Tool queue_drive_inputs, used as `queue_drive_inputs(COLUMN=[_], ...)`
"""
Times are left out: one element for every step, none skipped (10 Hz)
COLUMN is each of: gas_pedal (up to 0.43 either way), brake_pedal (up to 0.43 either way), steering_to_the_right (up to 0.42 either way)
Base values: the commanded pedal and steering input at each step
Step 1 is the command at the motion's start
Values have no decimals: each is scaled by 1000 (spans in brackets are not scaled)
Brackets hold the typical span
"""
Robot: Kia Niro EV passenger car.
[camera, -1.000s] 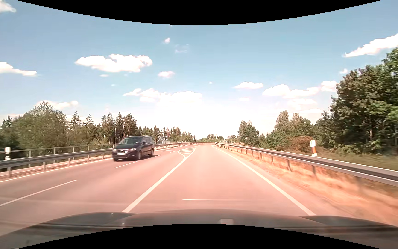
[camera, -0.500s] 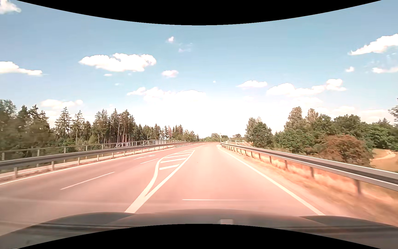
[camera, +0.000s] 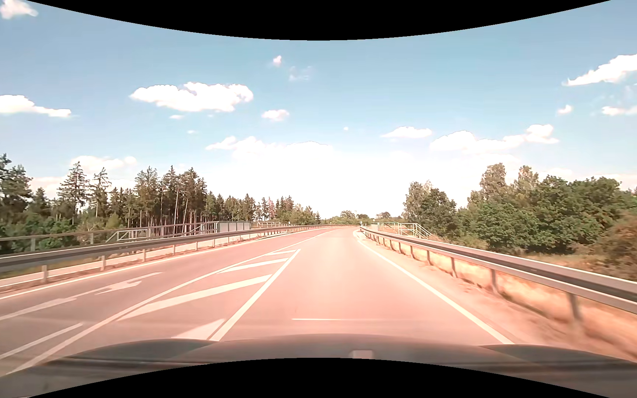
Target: Follow the waypoints while adhering to traffic rules and regulations
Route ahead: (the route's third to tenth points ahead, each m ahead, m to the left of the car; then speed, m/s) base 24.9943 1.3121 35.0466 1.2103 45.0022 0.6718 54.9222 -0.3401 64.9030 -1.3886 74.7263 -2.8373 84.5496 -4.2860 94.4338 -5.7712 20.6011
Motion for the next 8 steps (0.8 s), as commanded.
queue_drive_inputs(gas_pedal=[87, 79, 79, 67, 67, 59, 59, 59], brake_pedal=[0, 0, 0, 0, 0, 0, 0, 0], steering_to_the_right=[0, 1, 1, 1, 2, 3, 4, 7])
